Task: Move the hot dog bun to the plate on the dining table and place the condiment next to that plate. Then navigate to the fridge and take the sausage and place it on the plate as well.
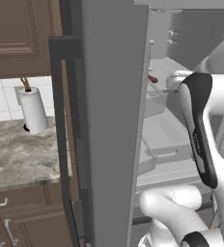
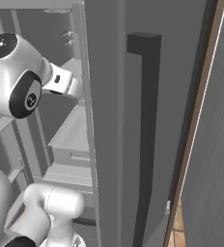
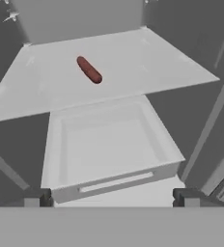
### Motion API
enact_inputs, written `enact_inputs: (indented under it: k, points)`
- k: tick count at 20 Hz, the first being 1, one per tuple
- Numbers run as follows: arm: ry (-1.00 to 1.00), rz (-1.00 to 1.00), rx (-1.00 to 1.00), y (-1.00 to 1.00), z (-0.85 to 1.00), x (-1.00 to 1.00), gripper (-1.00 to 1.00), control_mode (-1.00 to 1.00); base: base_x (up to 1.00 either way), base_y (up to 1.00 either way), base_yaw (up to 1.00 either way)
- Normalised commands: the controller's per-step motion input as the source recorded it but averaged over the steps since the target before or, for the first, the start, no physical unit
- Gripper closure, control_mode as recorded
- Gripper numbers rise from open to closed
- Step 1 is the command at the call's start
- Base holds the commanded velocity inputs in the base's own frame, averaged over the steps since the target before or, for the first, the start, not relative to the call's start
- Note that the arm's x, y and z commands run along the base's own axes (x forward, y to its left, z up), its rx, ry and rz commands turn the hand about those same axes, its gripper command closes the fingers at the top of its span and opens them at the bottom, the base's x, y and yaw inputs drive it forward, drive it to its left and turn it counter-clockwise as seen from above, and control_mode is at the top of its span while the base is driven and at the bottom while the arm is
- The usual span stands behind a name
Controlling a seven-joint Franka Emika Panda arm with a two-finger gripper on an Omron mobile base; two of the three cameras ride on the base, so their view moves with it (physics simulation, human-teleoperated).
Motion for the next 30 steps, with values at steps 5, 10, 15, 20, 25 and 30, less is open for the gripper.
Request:
enact_inputs:
  k: [5,10,15,20,25,30]
  points:
    - [-0.10,0.00,0.00,0.12,-0.02,1.00,-1.00,-1.00,0.00,0.00,0.00]
    - [-0.03,0.00,0.00,0.04,-0.08,1.00,-1.00,-1.00,0.00,0.00,0.00]
    - [0.01,0.00,-0.01,0.00,0.00,0.98,-1.00,-1.00,0.00,0.00,0.00]
    - [0.09,0.03,-0.05,0.00,-0.02,0.94,-1.00,-1.00,0.00,0.00,0.00]
    - [0.13,0.06,-0.06,0.00,-0.27,0.88,-1.00,-1.00,0.00,0.00,0.00]
    - [0.10,0.07,-0.05,0.00,-0.29,0.81,-1.00,-1.00,0.00,0.00,0.00]
